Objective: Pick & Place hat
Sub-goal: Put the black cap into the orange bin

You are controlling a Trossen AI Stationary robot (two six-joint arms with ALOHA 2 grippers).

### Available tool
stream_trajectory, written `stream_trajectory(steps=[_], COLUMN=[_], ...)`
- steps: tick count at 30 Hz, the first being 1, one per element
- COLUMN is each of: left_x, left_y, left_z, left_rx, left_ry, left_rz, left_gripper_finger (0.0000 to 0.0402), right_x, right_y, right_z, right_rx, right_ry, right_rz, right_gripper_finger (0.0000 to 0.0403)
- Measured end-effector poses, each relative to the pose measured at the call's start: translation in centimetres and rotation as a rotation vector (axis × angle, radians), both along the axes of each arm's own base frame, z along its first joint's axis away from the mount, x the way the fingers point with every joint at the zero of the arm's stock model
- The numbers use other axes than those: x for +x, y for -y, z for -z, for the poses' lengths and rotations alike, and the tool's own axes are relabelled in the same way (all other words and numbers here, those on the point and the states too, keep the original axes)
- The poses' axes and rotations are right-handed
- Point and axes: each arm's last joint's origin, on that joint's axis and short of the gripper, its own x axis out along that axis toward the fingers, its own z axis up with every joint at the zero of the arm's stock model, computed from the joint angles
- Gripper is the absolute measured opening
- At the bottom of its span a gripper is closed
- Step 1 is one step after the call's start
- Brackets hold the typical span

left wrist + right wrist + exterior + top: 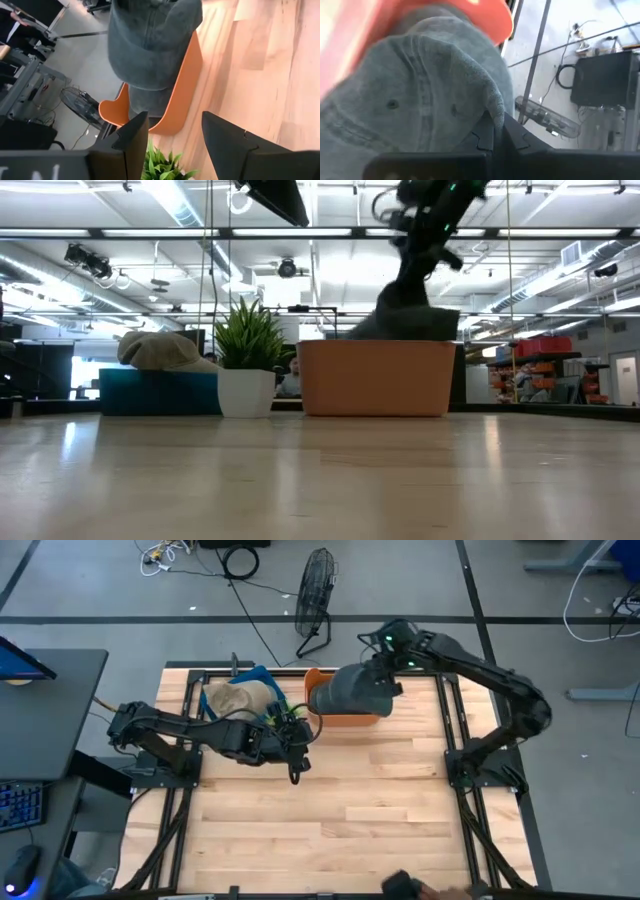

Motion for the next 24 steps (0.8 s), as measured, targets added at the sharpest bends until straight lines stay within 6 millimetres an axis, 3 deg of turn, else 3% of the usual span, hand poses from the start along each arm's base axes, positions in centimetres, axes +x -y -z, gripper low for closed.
stream_trajectory(steps=[6, 16, 24], left_x=[0.0, 0.1, 0.1], left_y=[-0.3, -0.8, -1.3], left_z=[0.0, 0.0, 0.1], left_rx=[-0.014, -0.019, -0.034], left_ry=[0.011, 0.013, 0.011], left_rz=[-0.023, -0.041, -0.042], left_gripper_finger=[0.0188, 0.0188, 0.0188], right_x=[2.2, 3.3, 3.2], right_y=[3.2, 3.6, 3.8], right_z=[3.1, 5.0, 5.0], right_rx=[-0.008, 0.074, 0.074], right_ry=[-0.013, -0.031, -0.029], right_rz=[0.000, -0.081, 0.078], right_gripper_finger=[0.0004, 0.0002, 0.0087])
